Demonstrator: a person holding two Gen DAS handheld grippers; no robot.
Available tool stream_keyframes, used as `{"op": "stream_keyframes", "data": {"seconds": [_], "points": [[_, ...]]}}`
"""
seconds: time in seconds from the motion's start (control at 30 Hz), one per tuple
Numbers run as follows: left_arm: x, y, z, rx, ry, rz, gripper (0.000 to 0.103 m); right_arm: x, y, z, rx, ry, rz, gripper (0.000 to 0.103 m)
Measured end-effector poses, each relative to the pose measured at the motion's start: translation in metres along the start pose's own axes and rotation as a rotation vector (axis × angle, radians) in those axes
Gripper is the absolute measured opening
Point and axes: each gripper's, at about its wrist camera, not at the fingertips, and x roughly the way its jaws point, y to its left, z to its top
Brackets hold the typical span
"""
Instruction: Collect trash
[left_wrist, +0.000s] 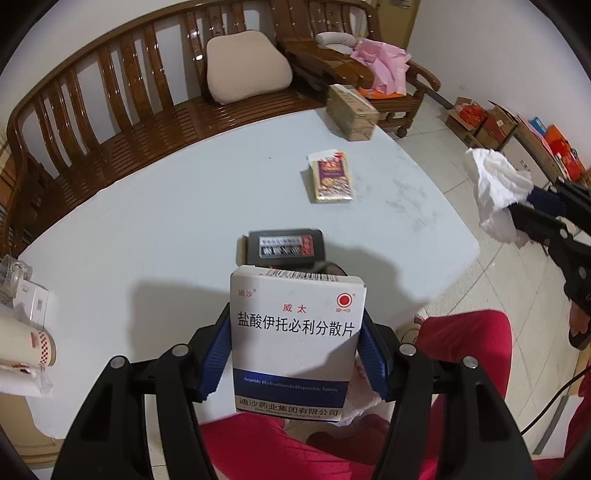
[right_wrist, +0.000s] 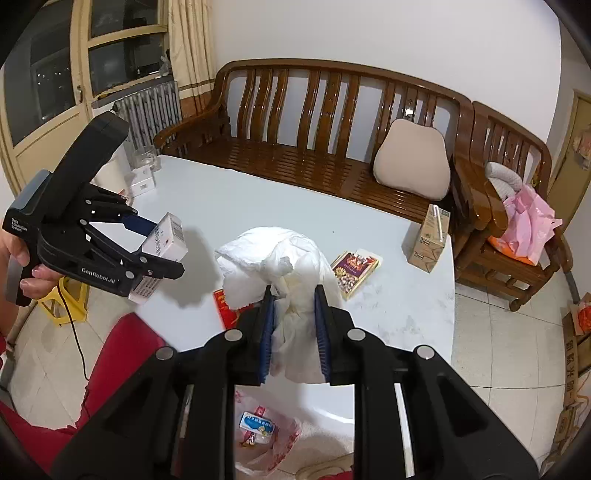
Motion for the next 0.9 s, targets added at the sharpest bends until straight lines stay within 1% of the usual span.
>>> {"op": "stream_keyframes", "data": {"seconds": [0.23,0.47,0.57,0.77,0.9], "points": [[-0.008,-0.030,-0.040,0.035,0.004,-0.009,0.060,-0.024,0.030,-0.035,-0.005,0.013,0.001,0.021],[0.001,-0.055,-0.075,0.051,0.020,-0.045,0.060,-0.035,0.047,-0.070,0.005,0.047,-0.002,0.021],[0.003,-0.063,-0.085,0.060,0.019,-0.046,0.060,-0.040,0.056,-0.083,0.001,0.056,-0.012,0.021],[0.008,-0.076,-0.104,0.077,0.007,-0.034,0.060,-0.037,0.069,-0.110,-0.001,0.089,-0.011,0.021],[0.018,-0.082,-0.117,0.079,0.019,-0.039,0.060,-0.029,0.077,-0.128,-0.001,0.123,0.001,0.021]]}}
